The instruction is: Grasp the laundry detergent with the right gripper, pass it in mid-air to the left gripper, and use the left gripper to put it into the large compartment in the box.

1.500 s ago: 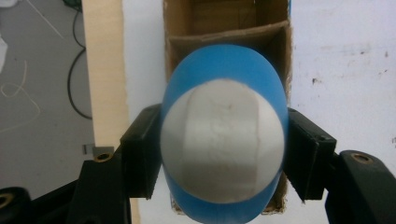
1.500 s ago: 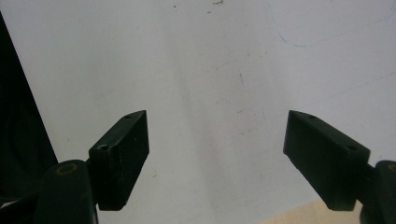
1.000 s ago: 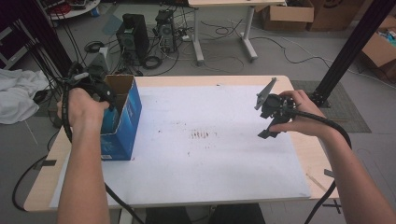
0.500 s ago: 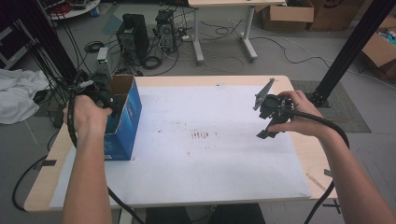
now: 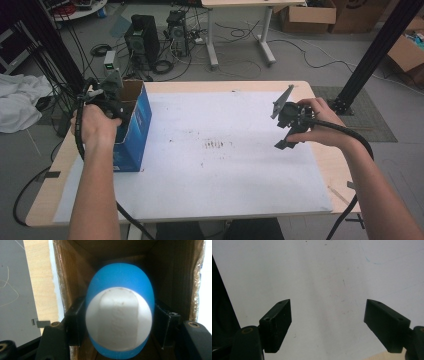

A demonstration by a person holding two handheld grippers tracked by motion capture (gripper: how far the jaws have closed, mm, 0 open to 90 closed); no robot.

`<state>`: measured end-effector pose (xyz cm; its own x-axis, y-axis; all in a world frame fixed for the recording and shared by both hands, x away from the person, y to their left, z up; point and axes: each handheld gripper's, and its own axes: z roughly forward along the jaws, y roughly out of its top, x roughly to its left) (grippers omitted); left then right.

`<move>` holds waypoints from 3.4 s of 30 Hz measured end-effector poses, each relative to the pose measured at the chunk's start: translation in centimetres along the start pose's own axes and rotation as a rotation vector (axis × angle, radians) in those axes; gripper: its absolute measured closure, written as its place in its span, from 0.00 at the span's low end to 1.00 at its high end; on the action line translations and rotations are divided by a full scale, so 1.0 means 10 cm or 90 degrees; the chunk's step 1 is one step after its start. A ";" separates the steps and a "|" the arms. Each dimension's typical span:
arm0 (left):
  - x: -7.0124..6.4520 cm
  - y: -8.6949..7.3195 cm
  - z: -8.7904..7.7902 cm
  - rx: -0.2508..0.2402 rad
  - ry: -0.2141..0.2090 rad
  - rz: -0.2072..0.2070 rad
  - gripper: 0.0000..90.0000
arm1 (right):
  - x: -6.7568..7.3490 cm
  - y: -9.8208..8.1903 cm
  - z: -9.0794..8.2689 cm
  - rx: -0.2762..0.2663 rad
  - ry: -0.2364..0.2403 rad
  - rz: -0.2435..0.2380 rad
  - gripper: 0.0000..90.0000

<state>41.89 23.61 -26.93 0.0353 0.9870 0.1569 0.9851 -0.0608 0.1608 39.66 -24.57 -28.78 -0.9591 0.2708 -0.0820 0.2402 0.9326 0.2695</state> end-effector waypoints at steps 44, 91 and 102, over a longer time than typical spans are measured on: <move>-0.05 -0.02 -0.03 -0.003 0.023 0.020 0.32 | 0.02 0.00 -0.04 -0.003 0.000 -0.001 0.25; -1.66 -0.09 -0.61 -0.172 -0.160 0.406 0.15 | 0.06 0.07 -0.13 -0.043 0.027 0.022 0.20; -1.97 -0.13 -0.34 -0.176 -0.185 0.465 0.15 | 0.04 0.03 -0.18 -0.064 0.035 0.023 0.18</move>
<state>39.36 3.72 -26.92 0.7293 0.6813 0.0631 0.6214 -0.6981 0.3557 39.10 -24.58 -27.01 -0.9578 0.2869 -0.0182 0.2607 0.8933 0.3661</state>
